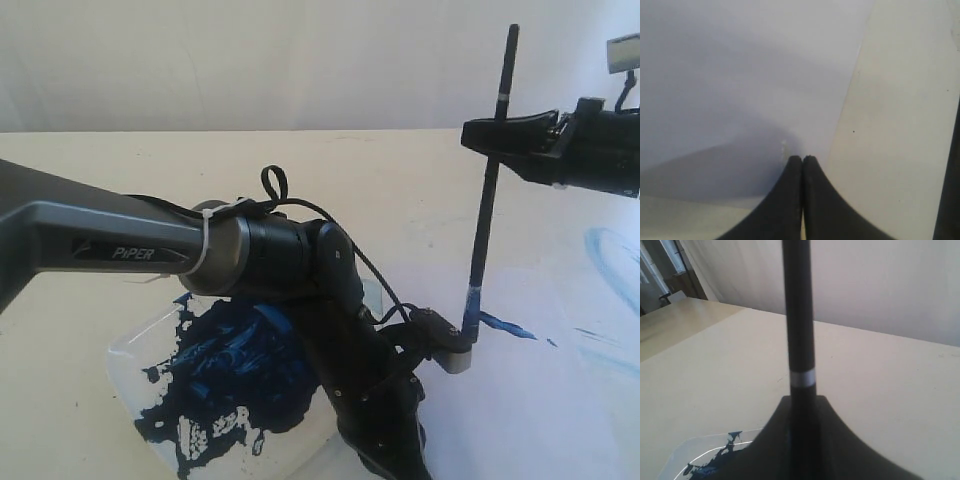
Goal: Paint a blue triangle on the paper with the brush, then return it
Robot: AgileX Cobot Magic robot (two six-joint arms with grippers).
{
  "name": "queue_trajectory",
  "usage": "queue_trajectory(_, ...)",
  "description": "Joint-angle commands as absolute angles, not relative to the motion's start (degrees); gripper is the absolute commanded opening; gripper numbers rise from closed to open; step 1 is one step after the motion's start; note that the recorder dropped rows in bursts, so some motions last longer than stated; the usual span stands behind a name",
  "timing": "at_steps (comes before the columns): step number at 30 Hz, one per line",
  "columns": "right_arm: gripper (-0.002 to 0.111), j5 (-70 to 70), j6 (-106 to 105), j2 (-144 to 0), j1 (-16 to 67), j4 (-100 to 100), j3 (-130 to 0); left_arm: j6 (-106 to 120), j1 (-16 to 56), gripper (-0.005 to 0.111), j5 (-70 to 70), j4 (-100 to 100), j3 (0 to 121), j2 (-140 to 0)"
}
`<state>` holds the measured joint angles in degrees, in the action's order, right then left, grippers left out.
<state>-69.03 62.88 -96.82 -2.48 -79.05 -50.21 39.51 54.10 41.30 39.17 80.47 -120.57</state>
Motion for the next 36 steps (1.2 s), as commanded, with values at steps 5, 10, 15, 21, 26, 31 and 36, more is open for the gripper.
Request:
queue_trajectory(5, 0.0, -70.0, 62.1, -98.8, 1.6, -79.5, -50.7, 39.4, 54.4, 0.0, 43.0, 38.4, 80.0, -121.3)
queue_trajectory(10, 0.0, -70.0, 61.7, -99.1, 2.9, -79.5, -50.7, 39.4, 54.4, 0.0, 43.1, 38.4, 80.0, -121.3)
queue_trajectory(15, 0.0, -70.0, 61.6, -99.7, 2.9, -79.5, -50.7, 39.4, 54.4, 0.0, 43.1, 38.4, 80.0, -121.3)
queue_trajectory(21, 0.0, -70.0, 60.1, -99.7, 2.9, -79.1, -50.7, 39.4, 54.4, 0.0, 43.2, 38.4, 80.0, -121.3)
queue_trajectory(26, 0.0, -69.9, 60.0, -99.7, 2.9, -79.0, -50.7, 39.4, 54.4, 0.0, 43.2, 38.4, 80.0, -121.3)
queue_trajectory(31, 0.0, -67.5, 59.4, -99.7, 2.9, -78.3, -50.8, 39.4, 54.4, 0.0, 43.2, 38.4, 80.0, -121.3)
queue_trajectory(36, 0.0, -65.8, 58.0, -99.7, 2.9, -77.5, -50.8, 39.4, 54.4, 0.0, 43.2, 38.4, 80.0, -121.3)
